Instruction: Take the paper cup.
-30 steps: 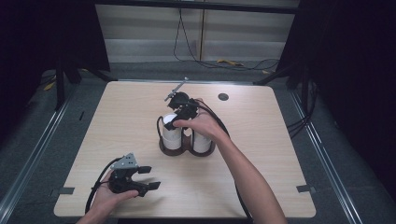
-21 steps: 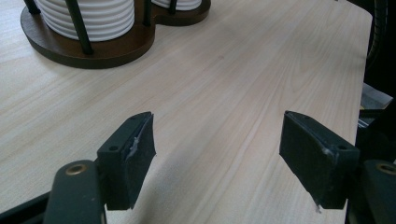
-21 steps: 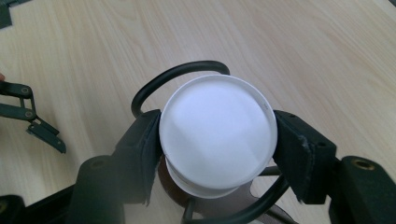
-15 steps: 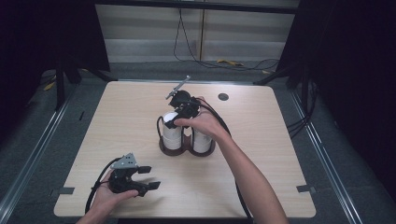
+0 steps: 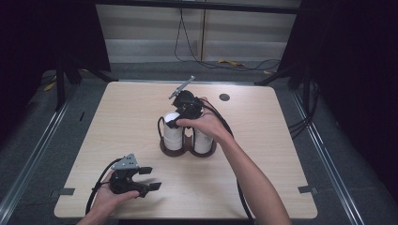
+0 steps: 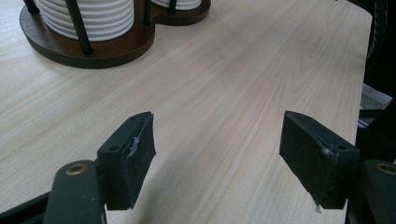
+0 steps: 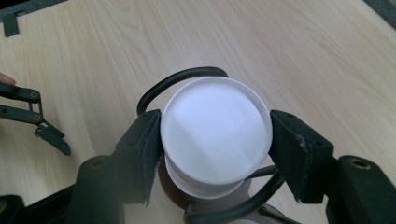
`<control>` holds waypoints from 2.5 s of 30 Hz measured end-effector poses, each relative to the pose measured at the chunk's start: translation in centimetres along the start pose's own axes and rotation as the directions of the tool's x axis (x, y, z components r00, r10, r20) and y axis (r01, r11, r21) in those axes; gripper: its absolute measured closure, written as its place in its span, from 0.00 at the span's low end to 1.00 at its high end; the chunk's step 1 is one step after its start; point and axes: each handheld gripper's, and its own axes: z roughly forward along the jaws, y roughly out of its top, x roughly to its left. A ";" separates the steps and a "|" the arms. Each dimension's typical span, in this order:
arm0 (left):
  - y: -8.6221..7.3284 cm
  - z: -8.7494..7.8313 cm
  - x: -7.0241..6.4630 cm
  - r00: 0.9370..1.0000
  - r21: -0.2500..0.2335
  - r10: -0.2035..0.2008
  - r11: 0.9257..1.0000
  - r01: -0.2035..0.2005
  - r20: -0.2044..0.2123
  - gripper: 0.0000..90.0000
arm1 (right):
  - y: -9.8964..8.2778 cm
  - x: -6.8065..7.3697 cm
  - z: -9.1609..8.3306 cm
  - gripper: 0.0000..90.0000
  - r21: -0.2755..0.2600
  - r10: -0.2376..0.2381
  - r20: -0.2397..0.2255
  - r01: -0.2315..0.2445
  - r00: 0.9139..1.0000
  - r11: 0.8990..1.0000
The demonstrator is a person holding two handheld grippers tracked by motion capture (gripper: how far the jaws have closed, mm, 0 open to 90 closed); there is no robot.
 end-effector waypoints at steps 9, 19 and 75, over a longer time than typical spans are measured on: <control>0.0 0.0 0.0 1.000 -0.004 -0.004 1.000 0.004 0.000 0.29 | -0.3 -0.2 0.6 0.41 0.019 0.031 -0.026 -0.030 0.999 0.999; 0.0 -0.1 0.1 1.000 -0.005 -0.006 1.000 0.006 0.001 0.29 | -0.5 -0.2 1.7 0.39 0.052 0.028 -0.019 -0.027 0.999 0.998; 0.0 0.0 0.4 1.000 -0.018 -0.015 1.000 0.014 -0.013 0.28 | 0.0 -0.8 -4.8 0.42 -0.163 0.074 -0.017 -0.076 0.997 0.984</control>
